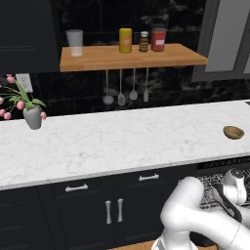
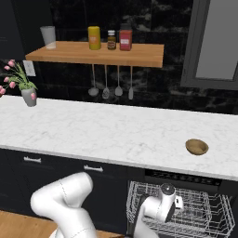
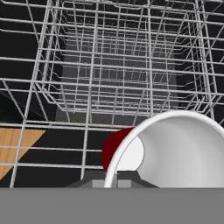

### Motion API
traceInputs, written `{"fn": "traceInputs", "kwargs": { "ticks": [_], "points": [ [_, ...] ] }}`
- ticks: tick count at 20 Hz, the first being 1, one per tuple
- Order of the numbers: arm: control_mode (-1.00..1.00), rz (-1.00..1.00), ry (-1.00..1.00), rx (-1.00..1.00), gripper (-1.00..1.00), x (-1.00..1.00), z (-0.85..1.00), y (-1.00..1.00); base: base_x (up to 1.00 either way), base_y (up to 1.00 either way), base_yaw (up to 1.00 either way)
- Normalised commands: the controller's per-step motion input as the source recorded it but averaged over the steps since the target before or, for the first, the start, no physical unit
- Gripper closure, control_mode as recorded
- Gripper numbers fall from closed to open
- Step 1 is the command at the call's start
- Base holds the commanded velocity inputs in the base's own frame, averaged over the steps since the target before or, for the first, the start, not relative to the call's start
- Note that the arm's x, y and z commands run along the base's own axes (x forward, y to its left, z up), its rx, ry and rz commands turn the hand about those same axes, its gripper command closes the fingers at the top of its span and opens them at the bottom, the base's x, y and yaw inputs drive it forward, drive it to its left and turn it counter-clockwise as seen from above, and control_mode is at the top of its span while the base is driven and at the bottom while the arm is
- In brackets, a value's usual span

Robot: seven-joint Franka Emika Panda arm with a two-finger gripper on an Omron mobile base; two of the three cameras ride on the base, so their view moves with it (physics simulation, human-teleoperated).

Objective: Pick up the cup and bowl from the counter, place them in the dishwasher, and close the dishwasher door.

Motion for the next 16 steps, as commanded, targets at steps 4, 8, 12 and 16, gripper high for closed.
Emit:
{"fn": "traceInputs", "kwargs": {
  "ticks": [4,8,12,16],
  "points": [
    [-1.00,-0.02,0.01,0.00,1.00,0.01,-0.69,0.00,0.00,0.00,0.00],
    [-1.00,-0.01,0.03,0.00,1.00,0.00,-0.74,0.00,0.00,0.00,0.00],
    [-1.00,0.00,0.05,0.00,1.00,0.00,-0.48,0.00,0.00,0.00,0.00],
    [-1.00,0.00,0.02,0.00,1.00,0.00,-0.11,0.00,0.00,0.00,0.00]
  ]
}}
